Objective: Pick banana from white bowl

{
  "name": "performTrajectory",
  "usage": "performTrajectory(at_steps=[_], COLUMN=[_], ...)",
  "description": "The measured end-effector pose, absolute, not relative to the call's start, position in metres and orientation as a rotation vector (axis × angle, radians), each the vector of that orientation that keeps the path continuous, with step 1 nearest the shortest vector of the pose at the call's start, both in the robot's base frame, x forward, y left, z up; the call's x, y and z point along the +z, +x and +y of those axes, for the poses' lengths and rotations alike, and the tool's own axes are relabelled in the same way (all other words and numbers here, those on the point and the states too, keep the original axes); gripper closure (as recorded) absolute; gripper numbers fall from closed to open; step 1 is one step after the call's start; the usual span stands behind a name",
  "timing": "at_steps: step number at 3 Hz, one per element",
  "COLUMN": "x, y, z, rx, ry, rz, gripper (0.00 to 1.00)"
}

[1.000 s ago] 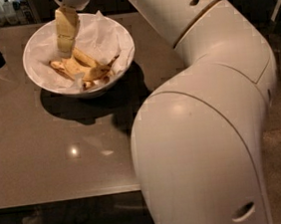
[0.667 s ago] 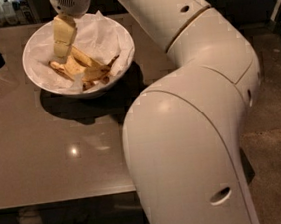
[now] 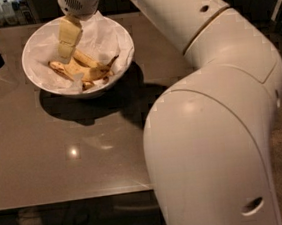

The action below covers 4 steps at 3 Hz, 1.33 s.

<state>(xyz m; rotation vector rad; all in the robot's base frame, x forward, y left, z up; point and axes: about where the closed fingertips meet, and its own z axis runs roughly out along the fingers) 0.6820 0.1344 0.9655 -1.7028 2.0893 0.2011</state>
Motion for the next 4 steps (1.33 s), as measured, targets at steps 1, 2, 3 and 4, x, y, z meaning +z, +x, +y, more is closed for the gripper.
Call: performTrajectory(at_steps=[1, 2, 3, 4], x=[0.952, 0.938, 0.931, 0.928], y=[0.675, 0.671, 0.669, 0.669], z=[0.132, 0.133, 0.136, 0.14], rx=[0.241, 0.232, 0.207, 0.176], ry=[-1.676, -1.673, -1.682, -1.699], rz=[2.129, 2.165, 2.179, 2.185], gripper=[0.05, 0.15, 0.19, 0.22])
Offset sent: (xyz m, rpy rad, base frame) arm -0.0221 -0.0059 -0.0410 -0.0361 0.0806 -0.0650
